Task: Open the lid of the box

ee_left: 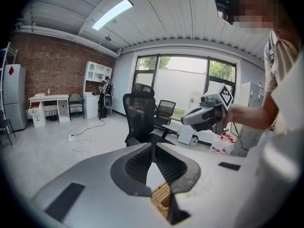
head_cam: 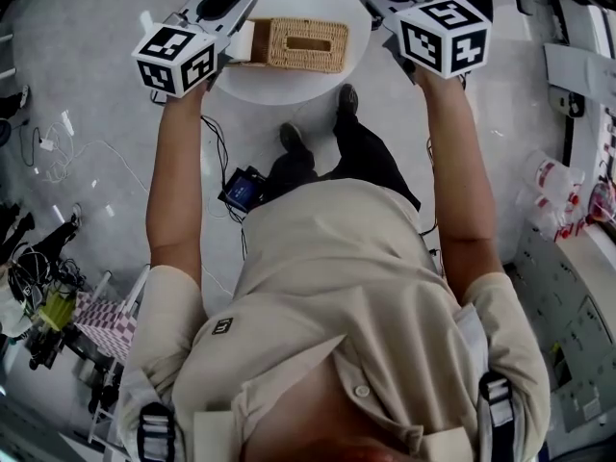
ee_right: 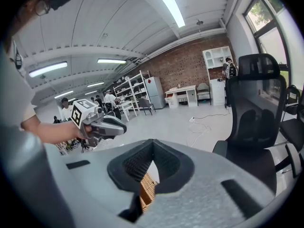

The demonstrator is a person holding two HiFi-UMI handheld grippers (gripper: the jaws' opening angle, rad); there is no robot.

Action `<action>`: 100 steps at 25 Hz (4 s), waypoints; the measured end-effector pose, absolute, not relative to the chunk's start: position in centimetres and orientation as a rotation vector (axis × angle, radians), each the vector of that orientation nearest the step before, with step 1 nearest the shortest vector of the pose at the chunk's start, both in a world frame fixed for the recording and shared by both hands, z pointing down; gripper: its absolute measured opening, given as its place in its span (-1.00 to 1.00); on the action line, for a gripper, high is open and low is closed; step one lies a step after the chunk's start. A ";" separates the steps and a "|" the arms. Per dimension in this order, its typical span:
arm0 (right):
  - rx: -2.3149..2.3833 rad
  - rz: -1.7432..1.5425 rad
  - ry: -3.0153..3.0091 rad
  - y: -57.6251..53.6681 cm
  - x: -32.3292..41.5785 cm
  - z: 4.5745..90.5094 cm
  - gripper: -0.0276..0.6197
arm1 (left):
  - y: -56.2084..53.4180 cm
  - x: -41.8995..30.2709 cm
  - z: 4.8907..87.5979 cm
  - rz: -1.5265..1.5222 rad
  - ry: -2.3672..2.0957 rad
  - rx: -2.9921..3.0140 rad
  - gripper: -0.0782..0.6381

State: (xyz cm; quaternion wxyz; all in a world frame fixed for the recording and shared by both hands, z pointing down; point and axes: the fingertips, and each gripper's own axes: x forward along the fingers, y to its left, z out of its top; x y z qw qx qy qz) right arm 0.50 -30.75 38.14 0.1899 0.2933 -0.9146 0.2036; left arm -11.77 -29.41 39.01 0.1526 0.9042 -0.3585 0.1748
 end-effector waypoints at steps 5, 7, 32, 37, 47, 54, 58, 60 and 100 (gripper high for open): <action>0.811 0.621 -2.543 -31.2 0.6 41.0 -0.93 | -29.9 -12.0 42.0 0.530 -1.013 2.559 -0.74; 0.804 0.639 -2.531 -31.3 0.7 42.2 -0.93 | -30.1 -11.9 43.2 0.541 -1.007 2.547 -0.74; 0.715 0.888 -2.391 -30.6 0.5 55.3 -0.93 | -29.6 -11.5 56.7 0.784 -0.837 2.429 -0.74; 0.670 0.961 -2.361 -29.5 0.5 57.6 -0.76 | -29.5 -11.0 57.4 0.834 -0.810 2.456 -0.74; 0.633 1.074 -2.294 -28.7 -0.1 62.3 -0.58 | -29.8 -10.3 59.0 1.025 -0.711 2.519 -0.46; 0.588 1.190 -2.255 -27.6 -0.4 64.6 -0.42 | -29.4 -9.7 60.4 1.116 -0.667 2.556 -0.44; 0.550 1.243 -2.247 -27.0 -0.6 65.0 -0.45 | -29.4 -8.9 60.4 1.109 -0.650 2.571 -0.44; 0.543 1.231 -2.249 -26.8 -0.6 65.0 -0.49 | -29.3 -8.6 60.4 1.110 -0.642 2.576 -0.44; 0.574 1.190 -2.377 -25.4 1.8 58.4 -0.75 | -25.6 -7.3 59.1 1.399 -0.223 2.692 -0.43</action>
